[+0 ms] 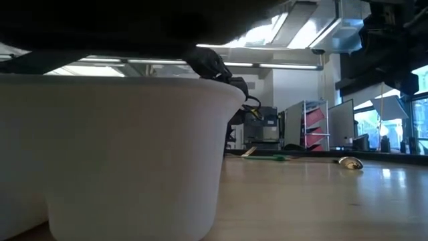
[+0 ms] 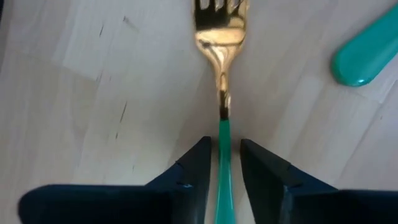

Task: Sort silverware
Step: Put the fork in the silverware tray

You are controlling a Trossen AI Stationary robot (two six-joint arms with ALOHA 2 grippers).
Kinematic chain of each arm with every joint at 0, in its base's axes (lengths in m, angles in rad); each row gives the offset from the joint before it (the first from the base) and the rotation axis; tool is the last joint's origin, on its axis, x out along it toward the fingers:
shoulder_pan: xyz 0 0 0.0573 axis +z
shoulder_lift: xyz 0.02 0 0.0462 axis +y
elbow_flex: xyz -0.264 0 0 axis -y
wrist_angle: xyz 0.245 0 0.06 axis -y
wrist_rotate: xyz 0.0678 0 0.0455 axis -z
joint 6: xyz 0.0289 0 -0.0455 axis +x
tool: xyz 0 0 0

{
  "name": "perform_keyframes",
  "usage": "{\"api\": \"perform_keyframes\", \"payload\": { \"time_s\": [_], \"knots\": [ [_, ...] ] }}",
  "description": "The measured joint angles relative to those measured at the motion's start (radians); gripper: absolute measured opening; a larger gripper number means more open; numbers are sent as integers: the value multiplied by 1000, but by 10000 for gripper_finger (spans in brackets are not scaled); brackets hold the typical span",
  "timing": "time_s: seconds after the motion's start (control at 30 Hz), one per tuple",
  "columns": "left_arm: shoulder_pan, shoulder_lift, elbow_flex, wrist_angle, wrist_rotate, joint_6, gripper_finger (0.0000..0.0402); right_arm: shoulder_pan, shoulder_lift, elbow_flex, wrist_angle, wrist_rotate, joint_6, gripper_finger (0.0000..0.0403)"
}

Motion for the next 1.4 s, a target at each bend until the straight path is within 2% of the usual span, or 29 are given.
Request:
{"api": "perform_keyframes", "payload": {
  "time_s": [0.2, 0.33, 0.57, 0.77, 0.97, 1.13, 1.4],
  "knots": [
    [12, -1, 1, -63, -4, -22, 34, 0, 0, 0, 0, 0, 0, 95],
    [15, -1, 9, -111, -11, -25, 17, 0, 0, 0, 0, 0, 0, 95],
    [14, -1, 8, -242, -26, 20, 15, 0, 0, 0, 0, 0, 0, 95],
    [-2, -2, -3, -244, -37, 38, 12, 0, 0, 0, -1, 0, -2, 95],
    [-3, -2, -4, -246, -38, 81, 26, 0, 0, 0, -1, 0, -3, 95],
    [-3, -2, 1, -250, -39, 94, 7, 0, 0, 0, -1, -12, -3, 95],
    [-4, -26, 35, -259, -37, 124, 5, 0, 0, 0, -1, -22, -3, 95]
  ]
}}
